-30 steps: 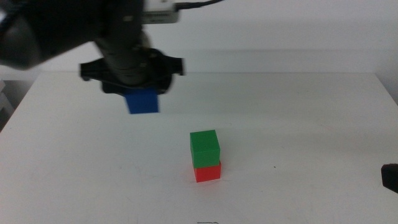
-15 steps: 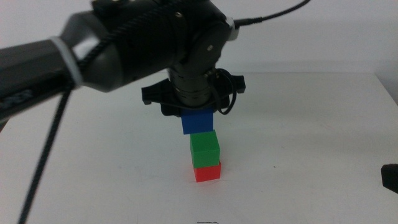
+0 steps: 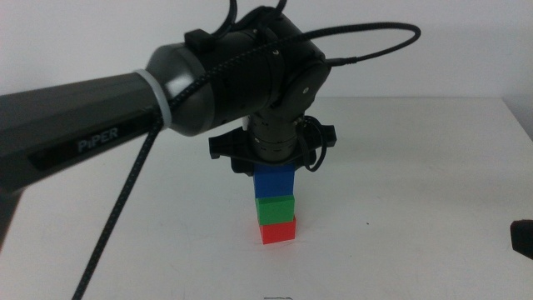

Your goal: Stack red cubes first, then green, then blue cubes in a specific spot.

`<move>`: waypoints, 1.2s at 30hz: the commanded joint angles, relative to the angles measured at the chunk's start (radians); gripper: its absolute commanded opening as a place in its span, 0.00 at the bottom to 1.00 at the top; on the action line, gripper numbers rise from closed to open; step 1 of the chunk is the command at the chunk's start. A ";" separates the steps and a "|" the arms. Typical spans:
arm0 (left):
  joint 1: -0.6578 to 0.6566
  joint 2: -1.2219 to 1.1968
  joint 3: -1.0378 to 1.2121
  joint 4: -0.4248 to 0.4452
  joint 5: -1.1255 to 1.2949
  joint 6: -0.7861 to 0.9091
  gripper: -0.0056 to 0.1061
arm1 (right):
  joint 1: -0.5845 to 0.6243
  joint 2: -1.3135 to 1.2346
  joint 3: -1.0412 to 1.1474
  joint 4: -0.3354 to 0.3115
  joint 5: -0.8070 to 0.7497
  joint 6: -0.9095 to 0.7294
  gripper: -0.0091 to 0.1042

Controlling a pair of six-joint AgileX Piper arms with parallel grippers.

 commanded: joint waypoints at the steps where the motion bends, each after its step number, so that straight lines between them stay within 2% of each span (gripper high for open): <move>1: -0.004 -0.043 -0.033 0.020 -0.036 -0.015 0.04 | -0.005 0.004 -0.023 0.001 -0.071 -0.005 0.86; 18: -0.004 -0.013 -0.033 0.020 -0.018 -0.024 0.04 | -0.005 0.004 -0.023 0.001 -0.071 -0.005 0.86; 23: -0.004 -0.013 -0.033 0.020 -0.015 -0.024 0.10 | -0.005 0.004 -0.023 0.001 -0.071 -0.005 0.86; 24: -0.004 -0.013 -0.033 0.020 -0.017 -0.024 0.15 | -0.005 0.004 -0.023 0.001 -0.071 -0.005 0.86; 25: -0.004 -0.013 -0.033 0.022 -0.029 -0.023 0.33 | -0.005 0.004 -0.023 0.001 -0.071 -0.005 0.86; 26: -0.004 -0.013 -0.033 0.022 -0.037 -0.023 0.39 | -0.005 0.004 -0.023 0.001 -0.071 -0.005 0.86; 33: -0.004 -0.013 -0.033 0.036 -0.051 -0.022 0.54 | -0.005 0.004 -0.023 0.001 -0.071 -0.005 0.86; 34: -0.004 -0.013 -0.033 0.031 -0.051 -0.009 0.65 | -0.005 0.004 -0.023 0.001 -0.071 -0.005 0.86; 36: -0.004 -0.013 -0.033 0.031 -0.051 -0.005 0.70 | -0.005 0.004 -0.023 0.001 -0.071 -0.005 0.86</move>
